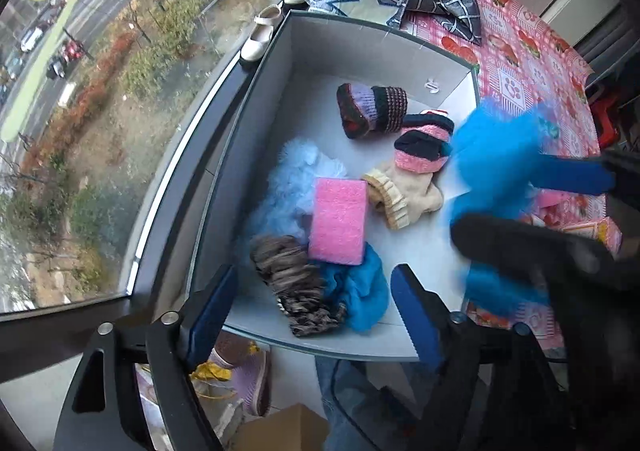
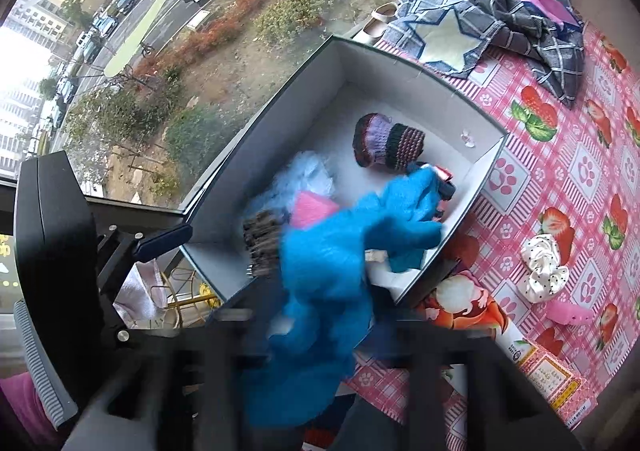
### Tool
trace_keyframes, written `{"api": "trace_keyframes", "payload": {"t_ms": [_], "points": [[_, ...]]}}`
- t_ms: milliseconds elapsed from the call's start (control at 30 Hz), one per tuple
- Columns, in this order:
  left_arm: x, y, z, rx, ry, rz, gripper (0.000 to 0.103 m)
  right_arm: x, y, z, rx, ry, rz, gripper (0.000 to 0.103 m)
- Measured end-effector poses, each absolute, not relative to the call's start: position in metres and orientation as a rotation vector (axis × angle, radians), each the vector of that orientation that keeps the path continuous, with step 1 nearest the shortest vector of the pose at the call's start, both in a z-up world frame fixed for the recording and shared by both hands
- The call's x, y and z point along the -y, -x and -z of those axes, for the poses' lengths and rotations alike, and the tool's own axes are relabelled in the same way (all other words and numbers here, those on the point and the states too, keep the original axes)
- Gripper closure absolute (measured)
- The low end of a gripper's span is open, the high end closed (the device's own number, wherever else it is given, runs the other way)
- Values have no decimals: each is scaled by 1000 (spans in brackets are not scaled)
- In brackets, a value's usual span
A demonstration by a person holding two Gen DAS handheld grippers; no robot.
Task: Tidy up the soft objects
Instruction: 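Open both tools to drop the scrunchie and glove into the box, then move both tools back toward the polka-dot scrunchie and second pink sponge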
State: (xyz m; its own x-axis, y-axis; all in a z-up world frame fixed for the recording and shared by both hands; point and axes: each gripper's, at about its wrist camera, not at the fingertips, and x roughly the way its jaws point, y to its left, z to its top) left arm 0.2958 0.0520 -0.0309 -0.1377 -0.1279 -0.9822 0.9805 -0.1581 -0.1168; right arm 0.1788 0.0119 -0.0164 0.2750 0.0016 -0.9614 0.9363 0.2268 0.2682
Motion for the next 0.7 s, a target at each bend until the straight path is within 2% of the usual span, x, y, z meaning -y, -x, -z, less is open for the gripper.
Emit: {"api": "trace_keyframes", "payload": {"t_ms": [133, 367, 700], "points": [[-48, -296, 49, -1127, -1143, 1456, 0, -9, -168, 12, -1057, -1156, 894, 17], [-38, -280, 63, -1139, -1140, 1497, 0, -8, -126, 6, -1075, -1234, 990, 17], [-24, -183, 51, -999, -1242, 1717, 0, -22, 20, -35, -945, -1389, 1227, 17]]}}
